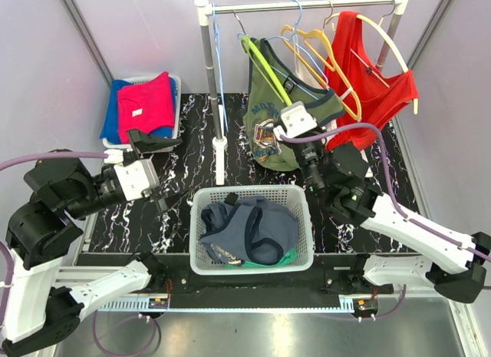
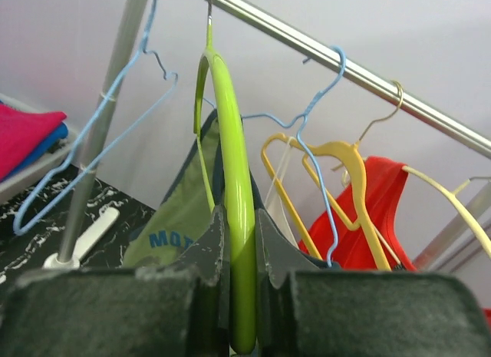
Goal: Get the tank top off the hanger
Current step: Place the hanger at the clothesline.
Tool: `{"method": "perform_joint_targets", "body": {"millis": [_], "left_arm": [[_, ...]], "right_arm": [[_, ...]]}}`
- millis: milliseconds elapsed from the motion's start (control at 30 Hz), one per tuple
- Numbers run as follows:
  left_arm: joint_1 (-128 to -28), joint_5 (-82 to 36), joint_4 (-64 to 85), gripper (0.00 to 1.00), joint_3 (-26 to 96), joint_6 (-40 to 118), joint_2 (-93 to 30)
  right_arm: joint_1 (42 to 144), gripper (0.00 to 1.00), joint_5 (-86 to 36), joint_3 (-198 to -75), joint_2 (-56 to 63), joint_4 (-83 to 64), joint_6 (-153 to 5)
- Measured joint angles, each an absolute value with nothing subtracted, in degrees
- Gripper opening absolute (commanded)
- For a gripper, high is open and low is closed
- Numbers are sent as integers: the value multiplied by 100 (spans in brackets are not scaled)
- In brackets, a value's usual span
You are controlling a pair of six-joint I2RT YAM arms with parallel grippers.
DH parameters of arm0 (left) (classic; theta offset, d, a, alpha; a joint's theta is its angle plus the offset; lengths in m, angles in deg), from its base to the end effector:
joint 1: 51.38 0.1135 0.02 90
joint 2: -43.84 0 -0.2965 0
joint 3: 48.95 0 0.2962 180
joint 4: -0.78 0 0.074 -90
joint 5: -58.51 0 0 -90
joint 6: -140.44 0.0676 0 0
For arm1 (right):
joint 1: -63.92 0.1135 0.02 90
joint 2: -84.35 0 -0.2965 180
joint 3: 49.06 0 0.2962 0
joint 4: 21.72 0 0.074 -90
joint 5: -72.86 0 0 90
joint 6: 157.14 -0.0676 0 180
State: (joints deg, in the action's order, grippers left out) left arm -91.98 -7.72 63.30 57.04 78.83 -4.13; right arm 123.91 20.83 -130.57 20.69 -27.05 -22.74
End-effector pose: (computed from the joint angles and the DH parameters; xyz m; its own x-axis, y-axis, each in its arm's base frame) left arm 0.0687 -0.0948 0.5743 0.3758 0.2510 -0.8921 0.8207 0.3570 0.4462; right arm 0.1798 0.2281 0.5201 0.4204 -0.3750 -0.8262 -0.1479 0.8701 -0.4702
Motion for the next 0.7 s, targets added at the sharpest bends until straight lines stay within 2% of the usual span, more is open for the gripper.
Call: {"method": "perform_joint_targets", "body": {"millis": [700], "left_arm": [[-9062, -680, 6281, 99, 5483, 7861, -87]], "right_arm": [[12391, 0, 2444, -13621, 1133, -3382, -2698]]}}
